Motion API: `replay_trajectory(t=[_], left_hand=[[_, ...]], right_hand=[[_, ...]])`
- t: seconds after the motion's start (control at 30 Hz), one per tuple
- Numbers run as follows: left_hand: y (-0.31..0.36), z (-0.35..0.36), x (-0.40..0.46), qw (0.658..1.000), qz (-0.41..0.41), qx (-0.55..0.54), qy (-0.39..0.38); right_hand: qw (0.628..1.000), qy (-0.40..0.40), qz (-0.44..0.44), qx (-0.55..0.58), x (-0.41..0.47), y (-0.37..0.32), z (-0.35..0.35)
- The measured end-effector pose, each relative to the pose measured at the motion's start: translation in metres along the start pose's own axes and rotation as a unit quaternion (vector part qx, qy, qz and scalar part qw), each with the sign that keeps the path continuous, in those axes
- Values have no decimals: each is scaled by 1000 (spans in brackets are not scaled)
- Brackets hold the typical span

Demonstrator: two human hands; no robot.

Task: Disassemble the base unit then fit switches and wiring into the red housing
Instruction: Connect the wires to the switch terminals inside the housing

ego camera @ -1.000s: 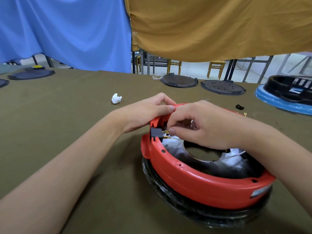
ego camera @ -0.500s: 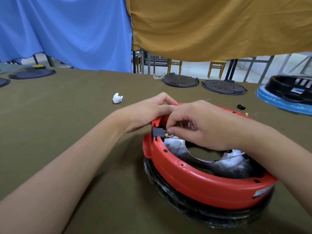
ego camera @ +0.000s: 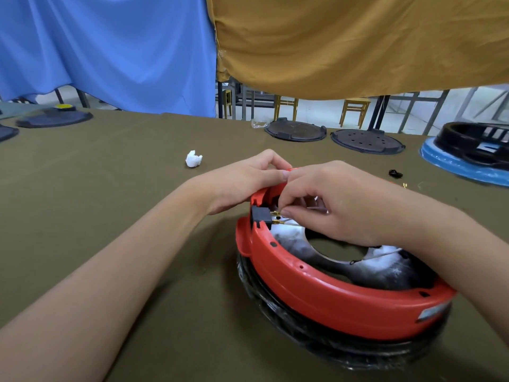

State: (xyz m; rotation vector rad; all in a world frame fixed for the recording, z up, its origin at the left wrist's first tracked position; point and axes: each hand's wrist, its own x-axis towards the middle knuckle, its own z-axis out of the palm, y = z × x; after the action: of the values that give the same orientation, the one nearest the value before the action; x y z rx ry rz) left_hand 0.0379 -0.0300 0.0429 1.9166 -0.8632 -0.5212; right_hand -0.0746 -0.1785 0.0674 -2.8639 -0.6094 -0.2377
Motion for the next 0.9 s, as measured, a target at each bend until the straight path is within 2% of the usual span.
replay_trajectory(t=[0.73,0.9], left_hand=[[0,2,1,1000,11,-8,8],[-1,2,2,1000,10,-11,10]], right_hand=[[999,-4,0,-39,4,-11,2],[999,9,29,18,2,-8,0]])
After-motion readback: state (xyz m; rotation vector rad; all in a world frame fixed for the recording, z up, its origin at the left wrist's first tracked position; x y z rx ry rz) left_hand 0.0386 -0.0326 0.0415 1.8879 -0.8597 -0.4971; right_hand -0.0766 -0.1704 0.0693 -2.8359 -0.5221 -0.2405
